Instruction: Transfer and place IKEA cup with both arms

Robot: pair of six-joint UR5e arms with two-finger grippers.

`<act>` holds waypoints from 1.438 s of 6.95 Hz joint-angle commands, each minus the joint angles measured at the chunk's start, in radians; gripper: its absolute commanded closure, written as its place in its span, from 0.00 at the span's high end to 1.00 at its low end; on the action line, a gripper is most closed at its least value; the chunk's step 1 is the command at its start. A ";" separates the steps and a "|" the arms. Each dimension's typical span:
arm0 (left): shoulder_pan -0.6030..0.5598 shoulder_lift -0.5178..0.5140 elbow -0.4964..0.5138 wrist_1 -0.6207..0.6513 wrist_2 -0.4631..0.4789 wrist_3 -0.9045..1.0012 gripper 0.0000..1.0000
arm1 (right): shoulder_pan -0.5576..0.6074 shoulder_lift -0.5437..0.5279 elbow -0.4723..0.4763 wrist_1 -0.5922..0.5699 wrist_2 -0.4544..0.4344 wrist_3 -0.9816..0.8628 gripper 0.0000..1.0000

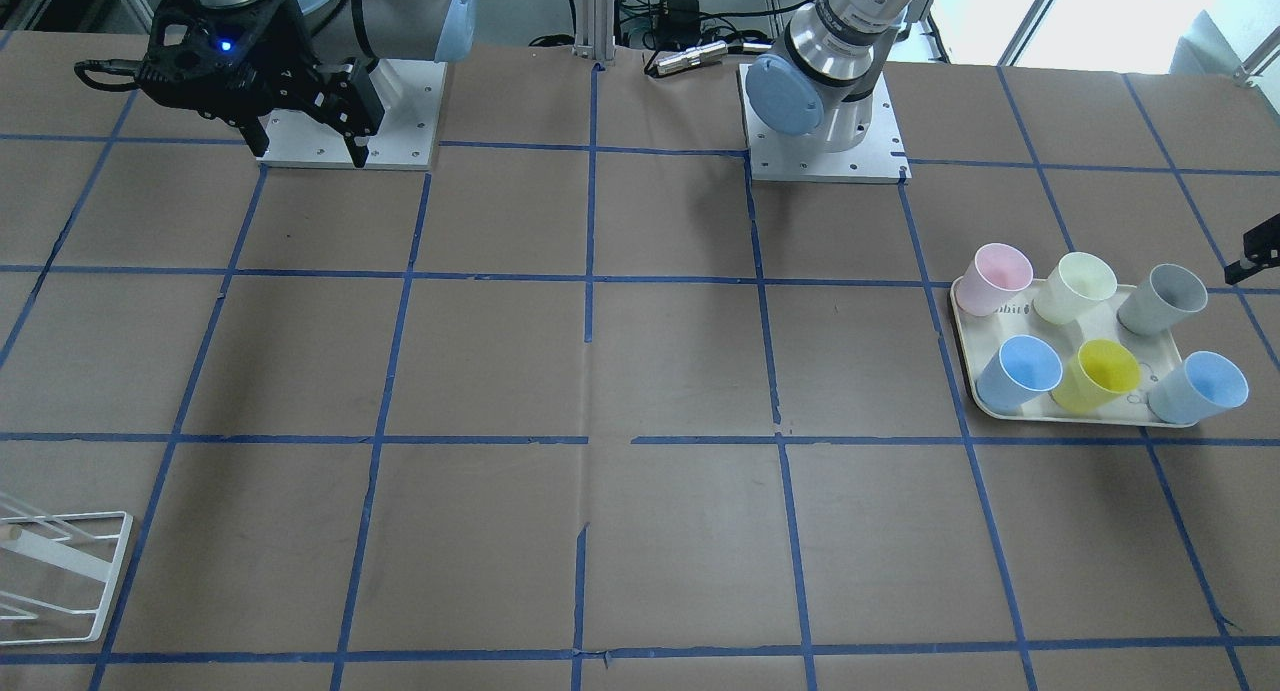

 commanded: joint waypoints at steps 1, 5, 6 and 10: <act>-0.257 0.096 -0.010 -0.030 -0.005 -0.279 0.99 | 0.000 0.000 0.000 0.000 -0.001 -0.001 1.00; -0.716 0.250 -0.098 -0.072 -0.011 -1.053 1.00 | 0.000 0.000 0.000 -0.002 0.000 -0.001 1.00; -0.787 0.253 -0.101 -0.066 -0.011 -1.184 1.00 | 0.000 0.000 0.000 0.000 -0.001 -0.001 1.00; -0.800 0.287 -0.115 -0.090 0.006 -1.389 1.00 | -0.002 0.000 -0.002 -0.002 -0.001 -0.001 1.00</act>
